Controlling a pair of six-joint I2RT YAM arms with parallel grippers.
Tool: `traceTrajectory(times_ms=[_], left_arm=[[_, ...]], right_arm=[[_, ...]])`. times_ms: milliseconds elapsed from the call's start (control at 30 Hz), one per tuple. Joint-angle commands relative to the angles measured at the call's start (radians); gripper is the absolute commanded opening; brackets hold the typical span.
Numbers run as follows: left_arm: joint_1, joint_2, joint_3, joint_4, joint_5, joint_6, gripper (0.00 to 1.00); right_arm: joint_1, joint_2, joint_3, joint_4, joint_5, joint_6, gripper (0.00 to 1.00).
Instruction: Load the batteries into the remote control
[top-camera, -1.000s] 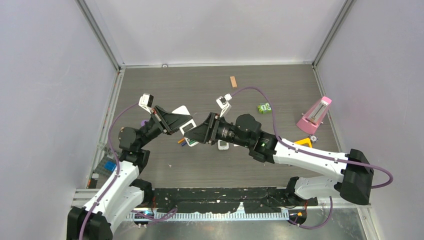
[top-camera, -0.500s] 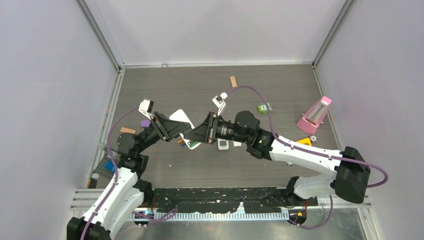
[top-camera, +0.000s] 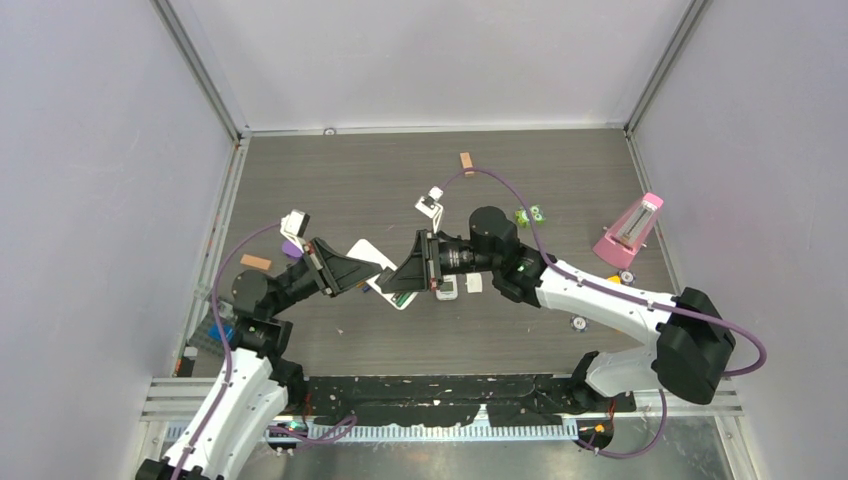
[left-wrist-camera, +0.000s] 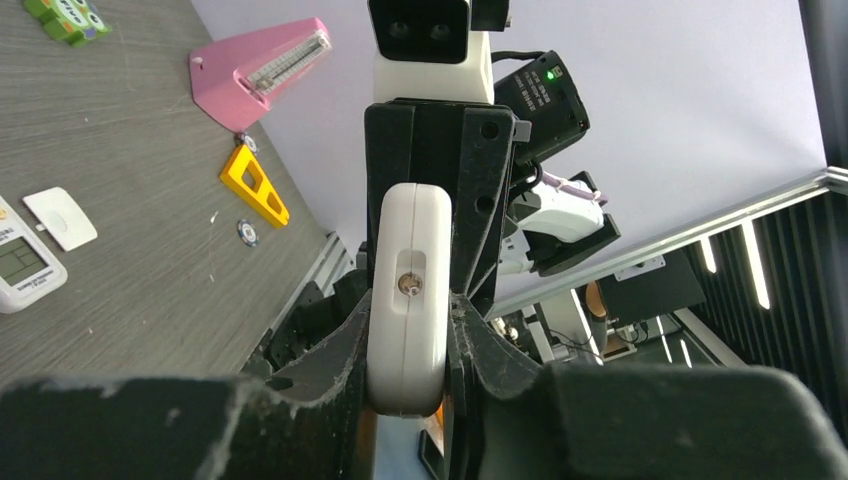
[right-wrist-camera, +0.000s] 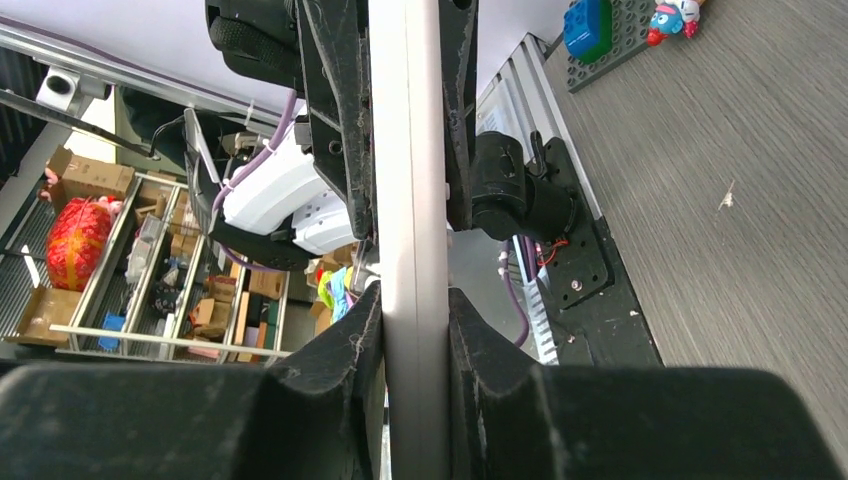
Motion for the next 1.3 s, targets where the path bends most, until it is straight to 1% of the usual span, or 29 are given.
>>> traceTrajectory(times_ms=[0, 67, 100, 133, 167, 200, 300, 333, 367, 400, 433, 467, 500, 533, 567, 600, 633, 667, 700, 733, 767, 833, 967, 1033, 1133, 1200, 1267], left_arm=[[0.006, 0.030, -0.001, -0.018, 0.019, 0.058, 0.00], [0.006, 0.046, -0.004, -0.005, 0.019, 0.059, 0.00], [0.005, 0.053, -0.005, 0.000, 0.019, 0.062, 0.00], [0.006, 0.059, -0.006, 0.000, 0.015, 0.064, 0.00], [0.007, 0.064, -0.005, 0.001, 0.010, 0.070, 0.00], [0.009, 0.070, -0.004, -0.004, -0.001, 0.077, 0.00], [0.028, 0.082, 0.000, -0.034, -0.029, 0.093, 0.00], [0.041, 0.083, 0.001, -0.055, -0.039, 0.103, 0.00], [0.055, 0.082, 0.002, -0.082, -0.052, 0.119, 0.00], [0.074, 0.081, 0.005, -0.114, -0.065, 0.133, 0.00], [0.096, 0.081, 0.011, -0.154, -0.076, 0.152, 0.00], [0.118, 0.082, 0.018, -0.192, -0.083, 0.175, 0.00], [0.140, 0.089, 0.027, -0.232, -0.087, 0.194, 0.00], [0.162, 0.100, 0.036, -0.267, -0.089, 0.210, 0.00], [0.179, 0.112, 0.045, -0.280, -0.088, 0.222, 0.00], [0.191, 0.129, 0.054, -0.290, -0.082, 0.230, 0.00], [0.198, 0.144, 0.064, -0.298, -0.076, 0.239, 0.00], [0.202, 0.160, 0.071, -0.303, -0.070, 0.245, 0.00], [0.203, 0.174, 0.074, -0.303, -0.066, 0.249, 0.00], [0.205, 0.182, 0.075, -0.301, -0.066, 0.250, 0.00], [0.208, 0.189, 0.073, -0.301, -0.066, 0.252, 0.00], [0.216, 0.202, 0.071, -0.301, -0.067, 0.256, 0.00], [0.230, 0.220, 0.073, -0.301, -0.062, 0.259, 0.00], [0.230, 0.231, 0.072, -0.301, -0.063, 0.263, 0.00], [0.230, 0.249, 0.068, -0.283, -0.060, 0.253, 0.00], [0.263, 0.258, 0.063, -0.256, -0.047, 0.240, 0.00], [0.272, 0.261, 0.062, -0.249, -0.043, 0.239, 0.00]], right_arm=[[0.008, 0.015, 0.066, -0.014, -0.078, -0.035, 0.08], [0.004, 0.014, 0.070, -0.025, -0.067, -0.047, 0.18], [0.003, 0.007, 0.064, -0.024, -0.062, -0.053, 0.32], [-0.004, 0.004, 0.061, -0.027, -0.051, -0.055, 0.40], [-0.009, -0.006, 0.057, -0.033, -0.046, -0.061, 0.57], [-0.024, -0.020, 0.052, -0.055, -0.031, -0.069, 0.69], [-0.092, -0.070, 0.026, -0.124, 0.020, -0.124, 0.81], [-0.111, -0.098, 0.014, -0.146, 0.029, -0.168, 0.82], [-0.155, -0.113, 0.010, -0.215, 0.059, -0.200, 0.84], [-0.177, -0.141, 0.007, -0.256, 0.082, -0.267, 0.84], [-0.224, -0.156, 0.006, -0.346, 0.128, -0.312, 0.85], [-0.245, -0.180, 0.009, -0.390, 0.154, -0.412, 0.85], [-0.286, -0.189, 0.013, -0.462, 0.208, -0.464, 0.85], [-0.311, -0.194, 0.027, -0.501, 0.233, -0.593, 0.85], [-0.316, -0.190, 0.040, -0.581, 0.310, -0.659, 0.85], [-0.321, -0.170, 0.075, -0.626, 0.352, -0.795, 0.85], [-0.321, -0.153, 0.096, -0.710, 0.430, -0.858, 0.85], [-0.321, -0.121, 0.129, -0.745, 0.453, -1.006, 0.85], [-0.321, -0.091, 0.141, -0.795, 0.480, -1.074, 0.84], [-0.320, -0.078, 0.159, -0.820, 0.493, -1.184, 0.84], [-0.319, -0.058, 0.165, -0.834, 0.496, -1.228, 0.85], [-0.319, -0.020, 0.169, -0.856, 0.492, -1.394, 0.86], [-0.320, 0.090, 0.210, -0.994, 0.483, -1.574, 0.84], [-0.320, 0.142, 0.231, -1.039, 0.474, -1.627, 0.84], [-0.321, 0.200, 0.258, -1.055, 0.423, -1.663, 0.83], [-0.320, 0.252, 0.293, -1.076, 0.402, -1.668, 0.83], [-0.318, 0.301, 0.323, -1.092, 0.415, -1.675, 0.82]])
